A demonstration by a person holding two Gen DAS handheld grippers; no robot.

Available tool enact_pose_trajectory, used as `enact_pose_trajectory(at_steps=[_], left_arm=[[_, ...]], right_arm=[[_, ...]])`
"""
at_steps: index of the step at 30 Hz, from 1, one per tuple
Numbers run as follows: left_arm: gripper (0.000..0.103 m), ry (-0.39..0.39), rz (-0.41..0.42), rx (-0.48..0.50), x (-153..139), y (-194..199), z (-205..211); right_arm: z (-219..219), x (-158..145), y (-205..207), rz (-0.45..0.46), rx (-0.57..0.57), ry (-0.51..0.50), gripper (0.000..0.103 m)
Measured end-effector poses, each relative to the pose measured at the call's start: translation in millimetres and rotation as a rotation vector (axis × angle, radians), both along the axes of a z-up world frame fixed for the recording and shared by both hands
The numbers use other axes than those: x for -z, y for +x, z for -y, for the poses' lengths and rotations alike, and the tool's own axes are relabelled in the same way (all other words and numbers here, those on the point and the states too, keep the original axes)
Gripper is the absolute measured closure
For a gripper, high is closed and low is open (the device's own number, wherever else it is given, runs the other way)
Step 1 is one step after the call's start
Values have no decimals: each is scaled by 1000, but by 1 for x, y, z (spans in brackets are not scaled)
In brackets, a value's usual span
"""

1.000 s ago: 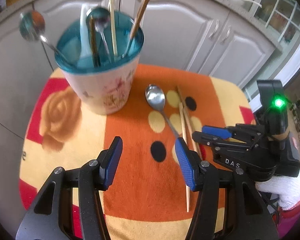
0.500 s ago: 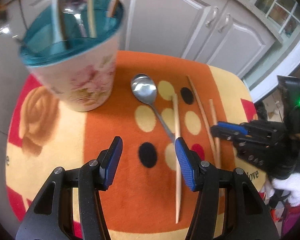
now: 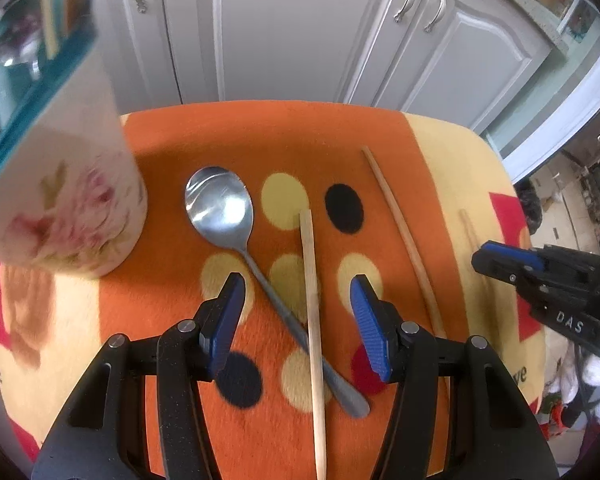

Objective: Organize utensils

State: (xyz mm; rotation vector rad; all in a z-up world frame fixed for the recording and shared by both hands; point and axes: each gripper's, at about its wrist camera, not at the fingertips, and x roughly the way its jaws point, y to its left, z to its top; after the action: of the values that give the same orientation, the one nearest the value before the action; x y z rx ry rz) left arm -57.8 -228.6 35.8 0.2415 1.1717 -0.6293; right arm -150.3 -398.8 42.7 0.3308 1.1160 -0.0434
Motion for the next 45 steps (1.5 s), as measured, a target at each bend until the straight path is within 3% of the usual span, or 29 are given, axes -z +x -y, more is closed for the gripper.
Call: enact_pose_trajectory(at_steps=[6, 13, 17, 26, 31, 38, 42, 45], left_arm=[[51, 48, 6, 14, 8, 9, 15], [71, 72, 14, 11, 7, 24, 24], [96, 85, 32, 41, 3, 22, 33], [97, -123, -58, 33, -35, 17, -1], [97, -188, -27, 31, -65, 4, -22], [97, -252, 24, 42, -101, -13, -45], [97, -258, 32, 29, -105, -15, -55], [97, -271, 30, 21, -106, -19, -60]], right_arm=[[-3, 3, 16, -21, -22, -65, 87], [-3, 5, 25, -11, -70, -76, 88], [6, 3, 22, 0, -61, -37, 95], [4, -33, -10, 100, -64, 24, 96], [-1, -66, -32, 174, -72, 52, 97], [-32, -109, -44, 249, -136, 5, 97], [-37, -99, -35, 194, -130, -26, 97], [-39, -69, -22, 94, -124, -90, 92]])
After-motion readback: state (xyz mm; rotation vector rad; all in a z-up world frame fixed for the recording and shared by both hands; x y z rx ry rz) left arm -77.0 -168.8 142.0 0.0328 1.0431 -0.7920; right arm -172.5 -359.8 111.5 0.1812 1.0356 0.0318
